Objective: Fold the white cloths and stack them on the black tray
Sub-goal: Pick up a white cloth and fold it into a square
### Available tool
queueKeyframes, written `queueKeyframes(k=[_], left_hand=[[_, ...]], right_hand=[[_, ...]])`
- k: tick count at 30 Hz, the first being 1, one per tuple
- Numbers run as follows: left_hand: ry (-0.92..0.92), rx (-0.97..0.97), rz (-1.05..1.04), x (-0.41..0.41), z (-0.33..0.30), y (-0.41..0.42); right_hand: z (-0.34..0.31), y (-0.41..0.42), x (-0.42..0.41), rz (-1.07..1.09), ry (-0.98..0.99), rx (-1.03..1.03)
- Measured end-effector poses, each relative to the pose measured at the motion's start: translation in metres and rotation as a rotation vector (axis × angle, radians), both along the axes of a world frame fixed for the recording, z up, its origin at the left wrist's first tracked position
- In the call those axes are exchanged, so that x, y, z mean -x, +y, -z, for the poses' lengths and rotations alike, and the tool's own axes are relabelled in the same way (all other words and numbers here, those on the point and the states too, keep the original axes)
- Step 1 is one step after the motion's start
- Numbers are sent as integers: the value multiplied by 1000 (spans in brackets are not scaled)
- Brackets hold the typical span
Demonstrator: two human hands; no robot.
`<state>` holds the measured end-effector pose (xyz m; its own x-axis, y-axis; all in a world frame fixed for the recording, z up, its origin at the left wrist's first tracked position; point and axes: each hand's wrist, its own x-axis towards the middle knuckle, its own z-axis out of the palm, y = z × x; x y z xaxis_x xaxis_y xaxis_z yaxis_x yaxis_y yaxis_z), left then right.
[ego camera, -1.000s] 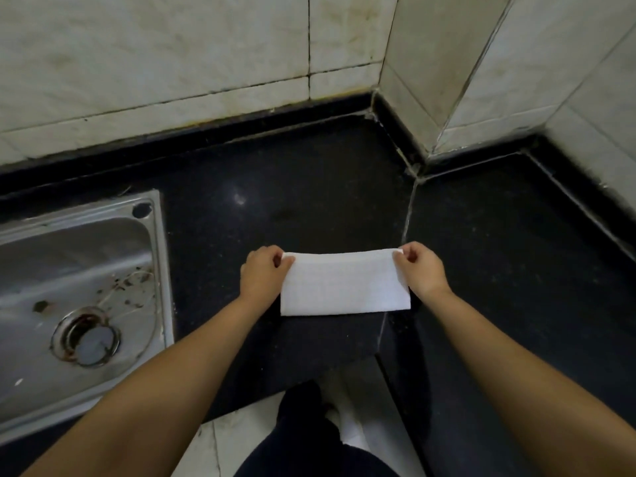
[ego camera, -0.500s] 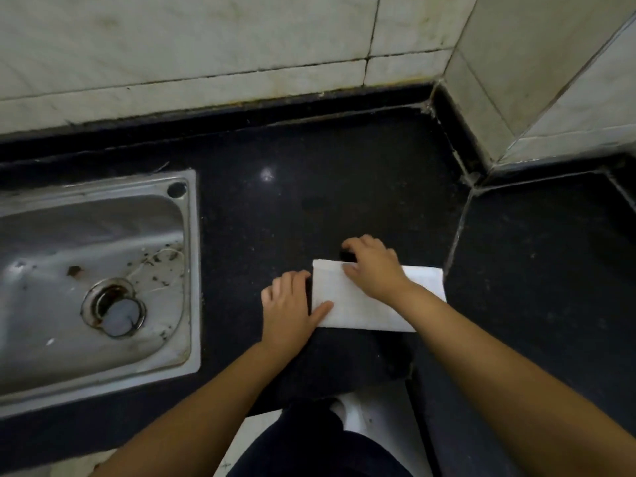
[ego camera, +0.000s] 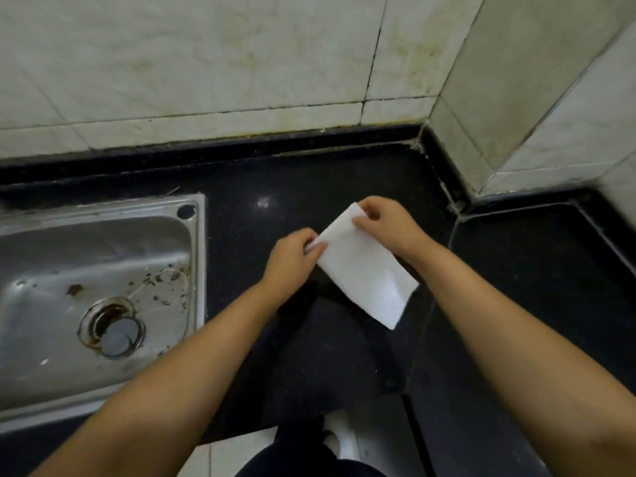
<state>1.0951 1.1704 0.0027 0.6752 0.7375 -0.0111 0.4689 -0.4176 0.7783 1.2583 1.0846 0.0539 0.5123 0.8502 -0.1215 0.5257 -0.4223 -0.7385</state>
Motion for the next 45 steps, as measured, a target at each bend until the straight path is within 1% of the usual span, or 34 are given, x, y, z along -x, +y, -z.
queueKeyframes(k=[3,5,8,11,15,17,20,22,25,29,31,33,36,38,42,45], left_hand=[[-177,-61,16,-15,-59,20],[-278,-53,61,-14,-83,23],[-345,10,130,1,-86,17],[-272,135,158,26,-54,1],[-45,347,177,67,4,-27],[63,418,189,80,23,-38],[62,465,169,81,30,-36],[48,444,128,70,27,-23],[73,337,24,45,27,0],[243,214,-35,17,46,26],[323,101,-28,10,56,33],[371,3,-37,8,63,33],[374,-122,-78,6,70,27],[345,-128,-131,6,70,23],[261,-9,-260,17,58,11],[324,23,-178,37,59,-11]], right_hand=[[-37,-5,-16,104,117,-216],[-51,-12,-18,133,187,-321],[-47,-28,-8,106,249,-350],[-15,-52,13,70,288,-281],[46,-95,46,15,386,-7],[67,-110,58,13,442,103],[76,-107,60,44,474,111],[72,-89,52,79,452,77],[71,-52,36,159,354,93],[83,-9,22,217,185,194],[89,-1,21,222,128,236],[96,1,23,205,24,278],[99,1,28,163,-133,324],[98,1,28,166,-173,345],[96,-7,28,196,-153,428],[98,-15,33,163,-204,466]])
